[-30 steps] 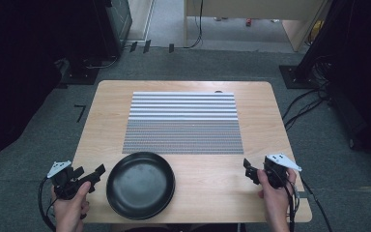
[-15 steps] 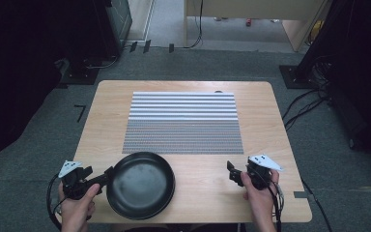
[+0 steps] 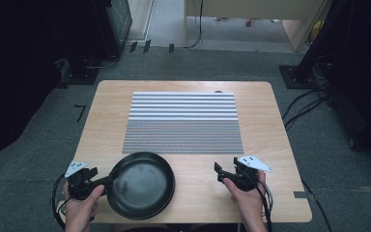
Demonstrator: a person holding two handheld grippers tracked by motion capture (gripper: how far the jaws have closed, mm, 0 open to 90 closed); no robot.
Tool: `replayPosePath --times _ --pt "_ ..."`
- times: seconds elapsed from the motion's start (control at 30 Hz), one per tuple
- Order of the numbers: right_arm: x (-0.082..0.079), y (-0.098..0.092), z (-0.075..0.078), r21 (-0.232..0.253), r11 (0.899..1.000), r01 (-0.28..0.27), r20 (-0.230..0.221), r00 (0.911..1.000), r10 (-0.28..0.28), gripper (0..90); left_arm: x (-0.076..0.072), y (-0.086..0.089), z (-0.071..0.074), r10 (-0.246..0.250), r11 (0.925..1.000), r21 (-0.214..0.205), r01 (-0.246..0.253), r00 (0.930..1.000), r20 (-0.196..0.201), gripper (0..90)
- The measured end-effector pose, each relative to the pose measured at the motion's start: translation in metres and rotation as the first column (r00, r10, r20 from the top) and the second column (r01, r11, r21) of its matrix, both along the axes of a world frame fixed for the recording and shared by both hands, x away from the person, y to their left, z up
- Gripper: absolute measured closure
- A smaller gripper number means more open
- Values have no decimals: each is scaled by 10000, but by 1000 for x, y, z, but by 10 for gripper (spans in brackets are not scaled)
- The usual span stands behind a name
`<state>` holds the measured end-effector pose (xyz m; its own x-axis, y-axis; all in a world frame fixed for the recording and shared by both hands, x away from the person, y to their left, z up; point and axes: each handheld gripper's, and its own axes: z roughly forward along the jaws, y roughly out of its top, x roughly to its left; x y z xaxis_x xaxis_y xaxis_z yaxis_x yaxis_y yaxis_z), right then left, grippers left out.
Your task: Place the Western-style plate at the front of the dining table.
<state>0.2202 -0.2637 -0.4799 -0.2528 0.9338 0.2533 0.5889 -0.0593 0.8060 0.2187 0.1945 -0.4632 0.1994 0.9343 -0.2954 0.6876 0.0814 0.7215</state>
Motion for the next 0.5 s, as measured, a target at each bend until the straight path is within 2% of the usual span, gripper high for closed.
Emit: replayPosePath --times 0.2,0.23,0.27,0.4,0.5 --pt "0 12 2 -102 9999 58 76 10000 -57 237 0 2 0 -17 9999 -100 16 10000 -10 137" --pt "0 17 2 -167 9997 204 158 9997 -202 285 -1 3 0 23 9998 -191 -24 10000 -49 137" --pt "0 17 2 -167 9997 204 158 9997 -202 285 -1 3 0 23 9998 -191 -24 10000 -49 137" --pt "-2 25 4 -295 9995 65 394 9992 -54 325 -1 3 2 -2 9995 -315 1 10000 -36 137" --pt "-4 33 5 -243 9988 -415 453 9981 425 376 -2 2 5 -62 9992 -403 64 10000 44 137"
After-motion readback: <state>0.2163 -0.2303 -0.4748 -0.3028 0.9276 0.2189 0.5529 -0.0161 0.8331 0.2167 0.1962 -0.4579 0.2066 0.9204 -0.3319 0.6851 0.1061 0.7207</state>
